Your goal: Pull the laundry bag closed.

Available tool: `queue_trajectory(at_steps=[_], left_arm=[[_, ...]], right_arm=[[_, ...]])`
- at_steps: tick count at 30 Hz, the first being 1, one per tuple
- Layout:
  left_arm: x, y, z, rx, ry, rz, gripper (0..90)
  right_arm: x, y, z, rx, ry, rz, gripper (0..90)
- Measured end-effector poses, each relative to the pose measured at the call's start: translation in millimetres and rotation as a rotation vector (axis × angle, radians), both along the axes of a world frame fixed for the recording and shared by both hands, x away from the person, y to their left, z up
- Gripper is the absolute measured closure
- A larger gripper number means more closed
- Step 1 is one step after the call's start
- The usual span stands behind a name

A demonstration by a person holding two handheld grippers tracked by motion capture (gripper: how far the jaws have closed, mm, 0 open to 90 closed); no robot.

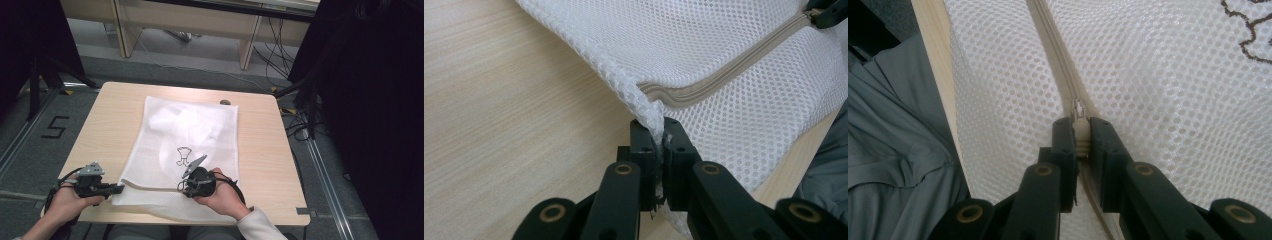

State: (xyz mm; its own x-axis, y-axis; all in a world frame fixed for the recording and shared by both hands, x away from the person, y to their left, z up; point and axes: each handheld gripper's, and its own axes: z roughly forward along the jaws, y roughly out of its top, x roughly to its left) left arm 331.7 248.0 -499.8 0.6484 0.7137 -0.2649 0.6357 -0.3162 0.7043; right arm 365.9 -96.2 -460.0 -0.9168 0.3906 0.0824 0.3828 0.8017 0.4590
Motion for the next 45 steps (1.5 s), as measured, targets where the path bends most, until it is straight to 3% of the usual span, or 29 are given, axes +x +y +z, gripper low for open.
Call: queue_trajectory(at_steps=[40,45], left_arm=[[-0.3,-0.8,-1.0,-0.009,-0.012,0.013,85.1],[-0.1,0.6,0.3,0.010,-0.004,0.001,85.1]], right_arm=[[-4.0,-22.9,2.7,-0.005,0.001,-0.029,82.3],[-4.3,-25.3,4.4,-0.004,-0.005,-0.032,82.4]])
